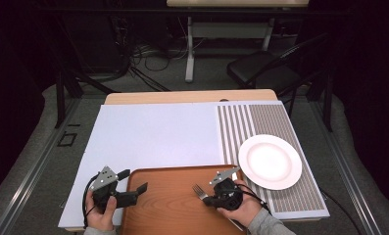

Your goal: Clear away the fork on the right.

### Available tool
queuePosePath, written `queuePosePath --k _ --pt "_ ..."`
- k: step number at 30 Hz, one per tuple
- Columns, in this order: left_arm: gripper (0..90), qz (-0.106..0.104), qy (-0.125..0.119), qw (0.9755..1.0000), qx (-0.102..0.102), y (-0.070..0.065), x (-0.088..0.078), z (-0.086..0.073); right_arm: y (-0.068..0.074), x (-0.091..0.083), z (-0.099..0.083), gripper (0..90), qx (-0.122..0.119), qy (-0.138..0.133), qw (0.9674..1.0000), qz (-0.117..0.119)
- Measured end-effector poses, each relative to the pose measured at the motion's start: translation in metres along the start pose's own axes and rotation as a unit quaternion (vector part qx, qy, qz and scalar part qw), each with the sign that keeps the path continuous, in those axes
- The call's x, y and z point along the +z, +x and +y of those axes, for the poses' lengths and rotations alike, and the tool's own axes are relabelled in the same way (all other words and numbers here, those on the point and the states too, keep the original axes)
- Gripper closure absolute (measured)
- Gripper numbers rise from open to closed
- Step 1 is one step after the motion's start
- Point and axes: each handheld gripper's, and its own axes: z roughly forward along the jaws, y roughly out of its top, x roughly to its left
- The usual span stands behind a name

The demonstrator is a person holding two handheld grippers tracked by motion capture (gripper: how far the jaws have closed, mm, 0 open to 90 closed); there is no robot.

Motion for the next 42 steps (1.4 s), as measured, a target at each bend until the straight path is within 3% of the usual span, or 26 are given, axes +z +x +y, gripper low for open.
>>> queuePosePath --k 3,12,23,30,31,32,42 --pt "16.0 0.0 -0.001 1.0 0.0 0.0 0.0 0.0 -0.003 -0.002 0.0 90.0 0.006 -0.002 0.9999 -0.01" --pt "16.0 0.001 -0.001 1.0 -0.002 0.0 -0.001 0.0 -0.028 -0.017 -0.006 90.0 0.056 -0.006 0.9977 -0.038" --pt "16.0 0.0 -0.001 1.0 0.001 0.0 -0.001 0.0 -0.043 -0.03 -0.014 90.0 0.086 -0.011 0.9946 -0.057" --pt "16.0 0.0 -0.001 1.0 0.0 0.0 -0.001 0.0 -0.045 -0.034 -0.017 90.0 0.089 -0.006 0.994 -0.064" --pt "16.0 0.0 -0.002 1.0 0.0 0.0 -0.001 0.0 -0.045 -0.031 -0.018 90.0 0.089 -0.032 0.9934 -0.064" --pt "16.0 0.0 -0.002 1.0 0.0 0.0 -0.001 0.0 -0.045 -0.031 -0.018 90.0 0.091 -0.039 0.9932 -0.062" --pt "16.0 -0.002 0.001 1.0 0.001 0.001 0.001 0.0 -0.043 -0.037 -0.018 87.6 0.085 -0.062 0.9926 -0.061"
